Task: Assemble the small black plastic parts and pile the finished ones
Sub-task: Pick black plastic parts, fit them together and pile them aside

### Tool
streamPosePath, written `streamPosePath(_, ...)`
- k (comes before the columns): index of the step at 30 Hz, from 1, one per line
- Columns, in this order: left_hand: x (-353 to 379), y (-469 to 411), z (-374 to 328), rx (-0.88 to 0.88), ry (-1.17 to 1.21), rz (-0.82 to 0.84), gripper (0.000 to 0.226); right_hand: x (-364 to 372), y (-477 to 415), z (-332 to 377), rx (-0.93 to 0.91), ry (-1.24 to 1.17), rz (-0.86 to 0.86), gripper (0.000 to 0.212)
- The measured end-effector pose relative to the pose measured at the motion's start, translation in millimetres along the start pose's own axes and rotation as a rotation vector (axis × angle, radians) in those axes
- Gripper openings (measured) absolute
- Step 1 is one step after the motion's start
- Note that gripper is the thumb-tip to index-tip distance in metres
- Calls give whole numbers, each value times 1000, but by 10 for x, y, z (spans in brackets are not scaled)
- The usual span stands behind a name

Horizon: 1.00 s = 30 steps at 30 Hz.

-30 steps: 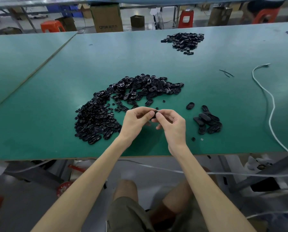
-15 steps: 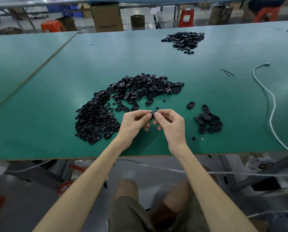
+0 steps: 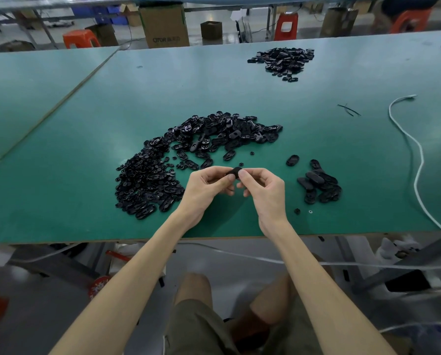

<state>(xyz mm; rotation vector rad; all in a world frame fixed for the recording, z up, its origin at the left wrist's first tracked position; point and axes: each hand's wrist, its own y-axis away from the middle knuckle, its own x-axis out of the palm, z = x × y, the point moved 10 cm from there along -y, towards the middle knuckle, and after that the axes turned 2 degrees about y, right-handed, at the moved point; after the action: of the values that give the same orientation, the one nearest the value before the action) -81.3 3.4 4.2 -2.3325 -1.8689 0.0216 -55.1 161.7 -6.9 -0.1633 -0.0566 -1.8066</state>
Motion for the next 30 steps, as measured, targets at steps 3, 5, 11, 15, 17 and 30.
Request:
streamPosePath(3,3,3,13,-10,-6,-8,20,14,9,14,0,-4,9,2)
streamPosePath(5,-5,2,27,-22,0,-14,19,19,16,18,0,-5,11,3)
streamPosePath(11,0,8,35,-32,-25,-39,12,6,16,24,-7,10,11,3)
streamPosePath(15,18,23,10,-15,-28,-54,12,14,20,18,-9,24,22,5)
streamPosePath(17,3,25,3,-4,-56,-68,14,31,17,11,-4,36,31,7)
streamPosePath(30,-3,36,-36,3,-17,-34,12,14,30,20,-11,52,5,5)
